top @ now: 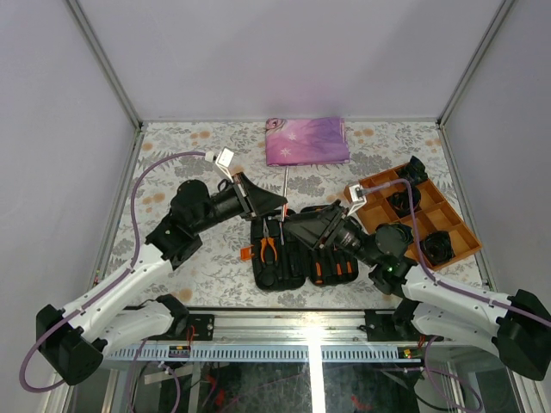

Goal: Sort the tools into containers
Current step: Place the utility knife in the storage box, then close the storage box at the center of the board.

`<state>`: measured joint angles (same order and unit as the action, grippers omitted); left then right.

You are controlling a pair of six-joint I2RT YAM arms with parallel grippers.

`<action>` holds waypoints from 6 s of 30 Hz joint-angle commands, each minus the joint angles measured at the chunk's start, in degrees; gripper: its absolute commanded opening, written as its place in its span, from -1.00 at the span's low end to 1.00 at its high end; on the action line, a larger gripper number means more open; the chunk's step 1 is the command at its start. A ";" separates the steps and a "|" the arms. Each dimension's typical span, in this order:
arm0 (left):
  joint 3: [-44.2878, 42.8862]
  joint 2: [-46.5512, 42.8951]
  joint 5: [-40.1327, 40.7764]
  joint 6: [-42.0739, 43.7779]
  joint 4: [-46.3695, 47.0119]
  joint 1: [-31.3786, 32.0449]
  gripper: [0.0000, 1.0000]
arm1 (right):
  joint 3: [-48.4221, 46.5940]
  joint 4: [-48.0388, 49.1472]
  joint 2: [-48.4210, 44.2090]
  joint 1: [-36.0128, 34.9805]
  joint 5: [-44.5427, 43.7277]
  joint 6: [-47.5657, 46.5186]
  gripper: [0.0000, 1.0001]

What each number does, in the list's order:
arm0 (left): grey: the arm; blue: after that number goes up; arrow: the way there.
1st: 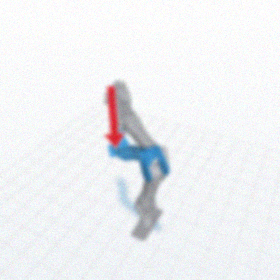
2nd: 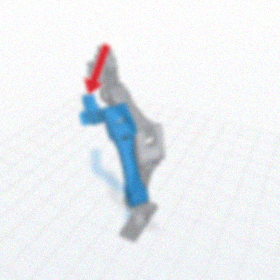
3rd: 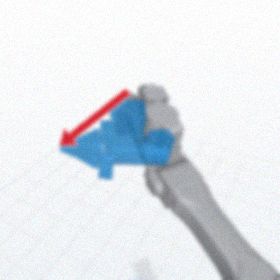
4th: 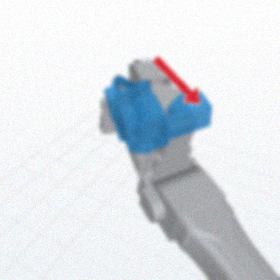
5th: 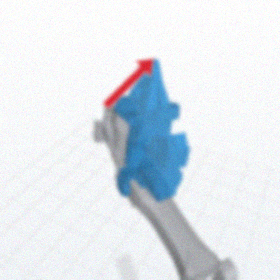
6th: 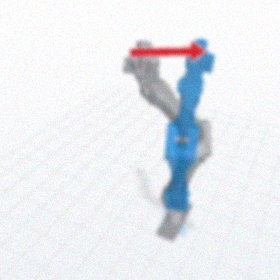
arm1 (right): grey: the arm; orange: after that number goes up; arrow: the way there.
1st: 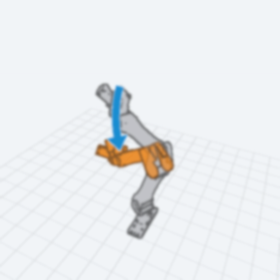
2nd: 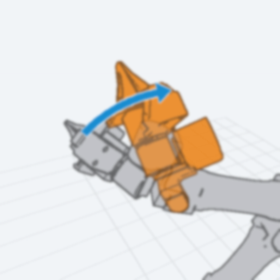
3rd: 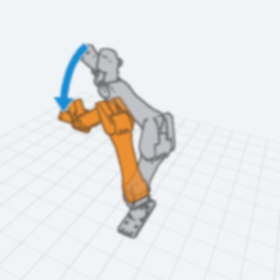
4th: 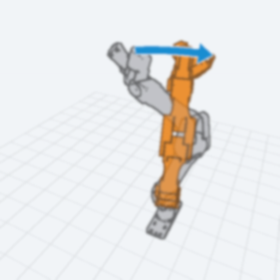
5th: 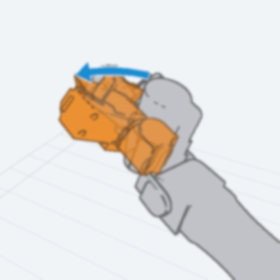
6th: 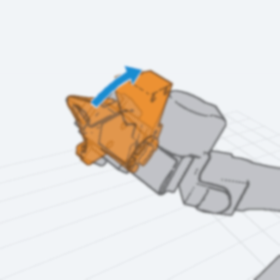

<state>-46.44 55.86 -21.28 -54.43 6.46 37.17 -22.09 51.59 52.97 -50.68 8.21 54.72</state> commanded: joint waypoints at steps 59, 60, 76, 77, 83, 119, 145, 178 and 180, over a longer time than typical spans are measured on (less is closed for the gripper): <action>-1.85 -9.61 20.90 11.53 -44.86 3.18 0.23 | -13.02 -67.09 -3.69 -18.00 -27.83 8.19 -1.00; -1.50 -10.16 21.31 11.66 -45.79 3.17 0.23 | -14.98 -70.11 -1.81 -19.60 -29.90 8.58 -1.00; 1.68 -10.22 31.67 16.59 -42.35 3.09 0.26 | -37.42 -91.16 24.92 -22.26 -39.51 13.00 -1.00; 1.55 -9.88 31.84 16.96 -42.07 3.09 0.26 | -37.71 -90.82 25.81 -21.06 -38.00 11.26 -1.00; 0.36 -7.74 35.83 17.54 -42.68 3.11 0.27 | -35.24 -83.56 29.34 -14.15 -24.42 3.65 -1.00; -5.34 -0.76 42.48 24.89 -46.62 3.13 0.29 | -37.89 -84.31 41.13 -6.85 -15.21 -2.67 -0.44; -5.53 1.21 42.17 25.13 -46.62 2.67 0.29 | -49.58 -88.31 46.25 -3.50 -21.13 -14.76 -0.51; -5.32 2.24 39.14 26.05 -45.74 0.05 0.29 | -50.50 -86.11 49.24 -2.10 -19.26 -16.66 -0.76; -5.27 2.40 39.04 26.13 -45.73 0.01 0.29 | -50.59 -86.64 49.27 -2.13 -19.69 -16.66 -0.76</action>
<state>-51.90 58.02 18.13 -29.54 -40.80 37.74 -70.35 -33.01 101.91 -53.15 -9.98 38.35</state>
